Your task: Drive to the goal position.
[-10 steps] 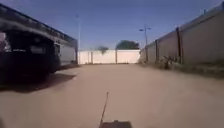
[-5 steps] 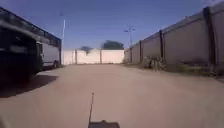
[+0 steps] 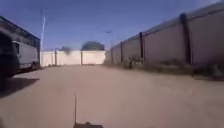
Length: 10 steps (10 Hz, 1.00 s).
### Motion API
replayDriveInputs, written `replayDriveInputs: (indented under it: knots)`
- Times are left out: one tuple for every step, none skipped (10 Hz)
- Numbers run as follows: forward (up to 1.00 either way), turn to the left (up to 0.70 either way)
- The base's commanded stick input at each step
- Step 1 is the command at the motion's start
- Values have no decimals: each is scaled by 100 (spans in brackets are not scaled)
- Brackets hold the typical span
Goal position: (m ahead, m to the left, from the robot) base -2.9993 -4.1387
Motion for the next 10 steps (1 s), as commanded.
replayDriveInputs:
  knots:
    - [100, 0]
    - [100, 0]
    - [100, 0]
    - [100, 0]
    - [40, 38]
    - [0, 45]
    - [0, 45]
    - [0, 45]
    - [0, 45]
    - [0, 45]
